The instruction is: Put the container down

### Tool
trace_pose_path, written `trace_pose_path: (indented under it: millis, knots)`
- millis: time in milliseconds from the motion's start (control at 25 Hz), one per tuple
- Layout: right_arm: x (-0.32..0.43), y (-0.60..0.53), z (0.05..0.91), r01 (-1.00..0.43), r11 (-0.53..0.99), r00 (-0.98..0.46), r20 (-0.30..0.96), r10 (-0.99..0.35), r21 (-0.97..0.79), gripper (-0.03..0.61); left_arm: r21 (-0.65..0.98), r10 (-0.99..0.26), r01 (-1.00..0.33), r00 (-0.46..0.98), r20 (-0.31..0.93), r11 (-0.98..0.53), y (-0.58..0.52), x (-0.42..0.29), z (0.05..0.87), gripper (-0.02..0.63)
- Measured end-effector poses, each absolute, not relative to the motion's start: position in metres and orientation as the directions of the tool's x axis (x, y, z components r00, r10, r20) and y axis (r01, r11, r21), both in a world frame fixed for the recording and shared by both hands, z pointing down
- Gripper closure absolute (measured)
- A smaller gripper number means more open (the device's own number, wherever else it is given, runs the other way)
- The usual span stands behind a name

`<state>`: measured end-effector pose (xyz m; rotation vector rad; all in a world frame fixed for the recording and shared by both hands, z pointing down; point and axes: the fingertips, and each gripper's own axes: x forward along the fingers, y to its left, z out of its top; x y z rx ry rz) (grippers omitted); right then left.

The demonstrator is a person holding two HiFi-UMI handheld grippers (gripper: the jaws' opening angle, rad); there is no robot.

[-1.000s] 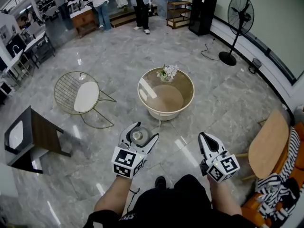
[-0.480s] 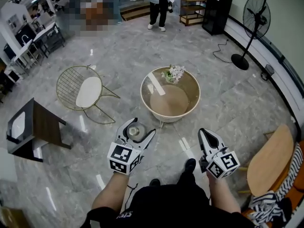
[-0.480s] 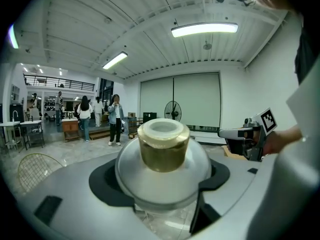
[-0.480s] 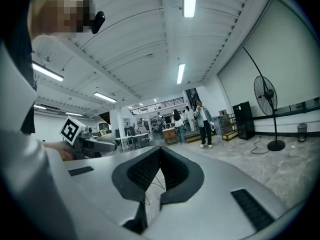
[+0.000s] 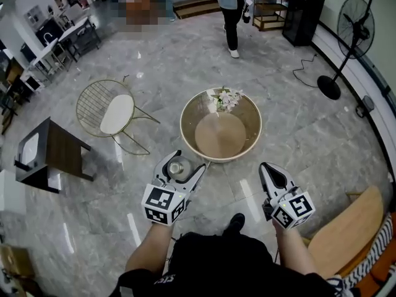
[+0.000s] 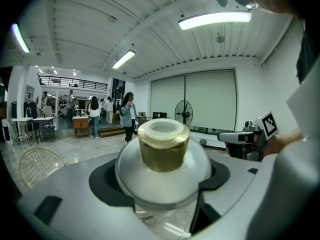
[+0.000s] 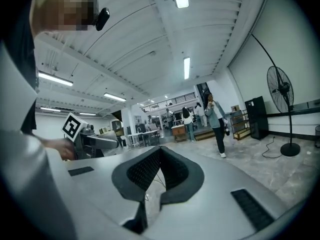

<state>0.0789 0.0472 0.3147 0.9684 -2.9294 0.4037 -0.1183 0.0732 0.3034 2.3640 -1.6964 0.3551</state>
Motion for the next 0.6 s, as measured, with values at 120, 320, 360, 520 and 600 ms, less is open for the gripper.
trace_pose_path:
  millis: [120, 320, 360, 520, 600]
  knots:
    - [0.100, 0.024, 0.321, -0.565, 0.790, -0.824, 0.122, -0.553, -0.237, 0.563, 0.034, -0.907, -0.956, 0.287, 0.309, -0.291, 0.051, -0.096, 0.305, 0.272]
    - [0.107, -0.007, 0.332, -0.538, 0.801, -0.843, 0.144, -0.519, -0.263, 0.563, 0.045, -0.904, -0.963, 0.264, 0.335, -0.264, 0.022, -0.081, 0.320, 0.272]
    - [0.102, -0.012, 0.334, -0.530, 0.805, -0.848, 0.147, -0.509, -0.265, 0.565, 0.045, -0.904, -0.964, 0.260, 0.340, -0.260, 0.017, -0.082, 0.323, 0.272]
    - [0.079, -0.040, 0.336, -0.502, 0.825, -0.865, 0.154, -0.478, -0.259, 0.563, 0.038, -0.903, -0.967, 0.249, 0.350, -0.252, -0.007, -0.095, 0.335, 0.272]
    - [0.068, -0.058, 0.337, -0.496, 0.832, -0.868, 0.159, -0.470, -0.248, 0.565, 0.041, -0.906, -0.969, 0.244, 0.346, -0.245, -0.023, -0.106, 0.339, 0.272]
